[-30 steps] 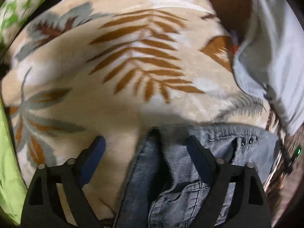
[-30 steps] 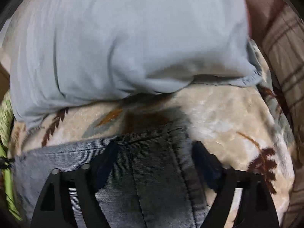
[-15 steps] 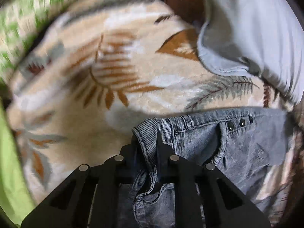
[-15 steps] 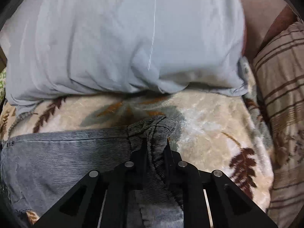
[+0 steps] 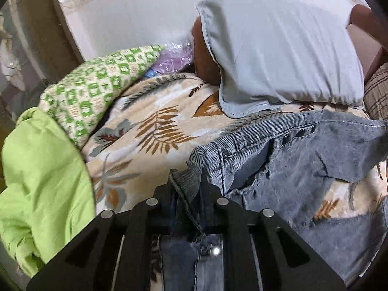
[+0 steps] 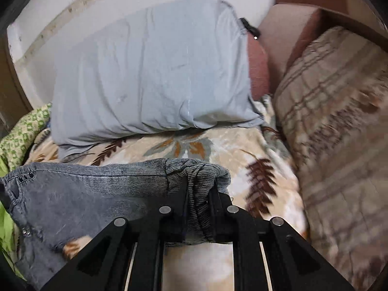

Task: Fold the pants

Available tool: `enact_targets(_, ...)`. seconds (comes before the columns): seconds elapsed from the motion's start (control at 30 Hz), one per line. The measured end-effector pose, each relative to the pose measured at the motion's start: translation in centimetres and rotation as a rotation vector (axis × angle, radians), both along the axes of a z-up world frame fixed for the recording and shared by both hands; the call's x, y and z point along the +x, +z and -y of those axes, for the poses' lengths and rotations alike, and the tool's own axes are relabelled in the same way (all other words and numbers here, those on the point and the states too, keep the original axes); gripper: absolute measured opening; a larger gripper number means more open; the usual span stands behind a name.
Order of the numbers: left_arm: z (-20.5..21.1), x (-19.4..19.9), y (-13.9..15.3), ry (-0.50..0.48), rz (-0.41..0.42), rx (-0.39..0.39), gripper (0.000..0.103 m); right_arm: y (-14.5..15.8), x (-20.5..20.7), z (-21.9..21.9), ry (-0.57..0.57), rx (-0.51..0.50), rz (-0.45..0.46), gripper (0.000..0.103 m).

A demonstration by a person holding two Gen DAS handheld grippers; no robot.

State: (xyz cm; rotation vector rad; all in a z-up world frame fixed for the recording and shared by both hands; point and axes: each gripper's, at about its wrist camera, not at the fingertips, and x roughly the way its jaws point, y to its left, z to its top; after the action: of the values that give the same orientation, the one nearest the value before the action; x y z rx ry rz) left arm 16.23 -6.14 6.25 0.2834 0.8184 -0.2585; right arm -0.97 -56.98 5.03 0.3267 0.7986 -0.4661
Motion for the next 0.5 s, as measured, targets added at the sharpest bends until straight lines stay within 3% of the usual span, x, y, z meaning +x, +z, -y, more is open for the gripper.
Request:
enact_targets(0.23, -2.5, -5.5, 0.7, 0.014, 0.043, -0.019, 0.013, 1.9, -7.6, -2.7, -0.026, 0.006, 0.051, 0.013)
enact_targets(0.5, -4.8, -9.8, -0.5, 0.015, 0.016, -0.041, 0.014, 0.6, -14.2, -5.5, -0.048, 0.039, 0.062, 0.013)
